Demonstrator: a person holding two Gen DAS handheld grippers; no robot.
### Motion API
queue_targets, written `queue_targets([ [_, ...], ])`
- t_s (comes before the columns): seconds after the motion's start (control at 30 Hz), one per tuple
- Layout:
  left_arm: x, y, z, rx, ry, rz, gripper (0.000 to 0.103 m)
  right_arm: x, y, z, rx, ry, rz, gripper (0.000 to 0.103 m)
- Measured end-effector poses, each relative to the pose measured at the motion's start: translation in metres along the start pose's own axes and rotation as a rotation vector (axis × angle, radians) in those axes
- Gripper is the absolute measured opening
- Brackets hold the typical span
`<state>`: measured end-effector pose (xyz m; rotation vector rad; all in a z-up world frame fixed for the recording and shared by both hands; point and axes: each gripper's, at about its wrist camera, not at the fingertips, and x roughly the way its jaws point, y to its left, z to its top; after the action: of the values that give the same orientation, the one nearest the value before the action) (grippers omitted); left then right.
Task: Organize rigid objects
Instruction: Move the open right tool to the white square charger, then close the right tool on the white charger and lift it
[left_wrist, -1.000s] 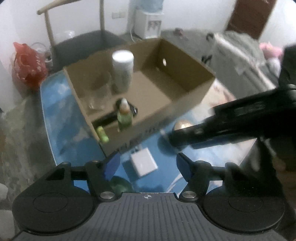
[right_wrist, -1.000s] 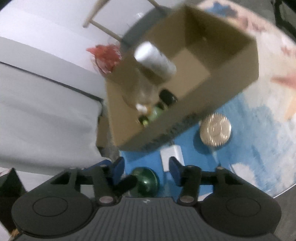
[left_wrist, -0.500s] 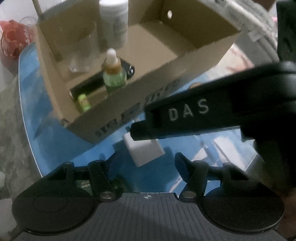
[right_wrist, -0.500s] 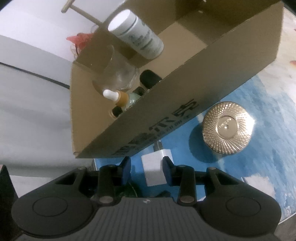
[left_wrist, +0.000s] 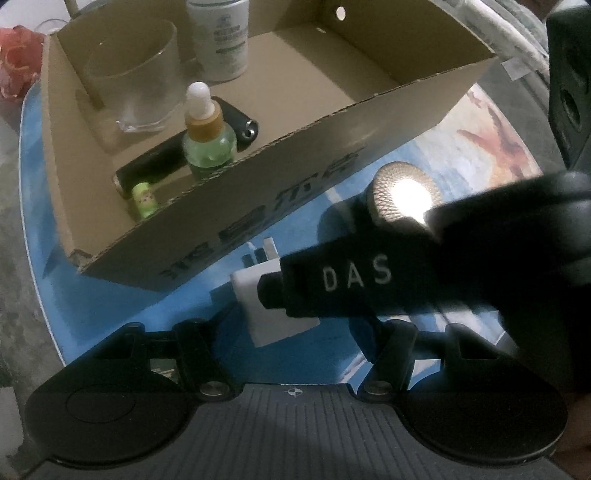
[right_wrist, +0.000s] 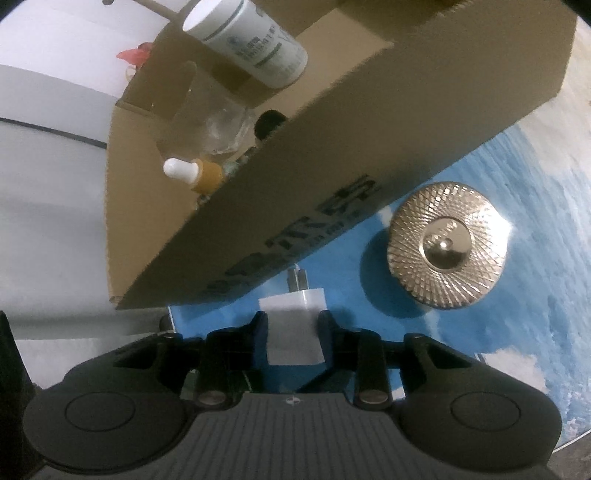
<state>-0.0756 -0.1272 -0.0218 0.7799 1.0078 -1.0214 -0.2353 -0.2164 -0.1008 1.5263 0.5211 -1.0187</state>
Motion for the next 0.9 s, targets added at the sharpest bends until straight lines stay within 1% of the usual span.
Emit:
queue_targets([
  [0.2, -0.005, -0.01, -0.006, 0.008, -0.003, -0.021, 0.064, -0.005, -0.012, -0.004, 0.024, 0.009, -0.01, 0.032],
  [0.4, -0.011, -0.031, -0.02, 0.026, -0.021, -0.059, 0.064, -0.019, -0.026, -0.019, 0.027, 0.026, -0.035, 0.032],
  [0.43, -0.012, -0.034, -0.012, 0.036, -0.024, -0.068, 0.063, -0.021, -0.028, -0.022, 0.028, 0.029, -0.035, 0.032],
  [0.47, -0.013, -0.04, -0.012, 0.044, -0.024, -0.084, 0.063, -0.024, -0.03, -0.025, 0.029, 0.029, -0.039, 0.032],
  [0.57, -0.013, -0.05, -0.015, 0.062, -0.018, -0.087, 0.063, -0.029, -0.035, -0.03, 0.03, 0.033, -0.053, 0.031],
  [0.67, -0.015, -0.053, -0.02, 0.053, -0.017, -0.105, 0.062, -0.034, -0.04, -0.03, 0.033, 0.032, -0.06, 0.031],
  [0.77, -0.016, -0.056, -0.024, 0.046, -0.016, -0.104, 0.062, -0.034, -0.046, -0.032, 0.03, 0.027, -0.066, 0.031],
  [0.9, -0.021, -0.057, -0.028, 0.047, -0.037, -0.075, 0.062, -0.045, -0.045, -0.033, 0.008, 0.002, -0.079, 0.031],
])
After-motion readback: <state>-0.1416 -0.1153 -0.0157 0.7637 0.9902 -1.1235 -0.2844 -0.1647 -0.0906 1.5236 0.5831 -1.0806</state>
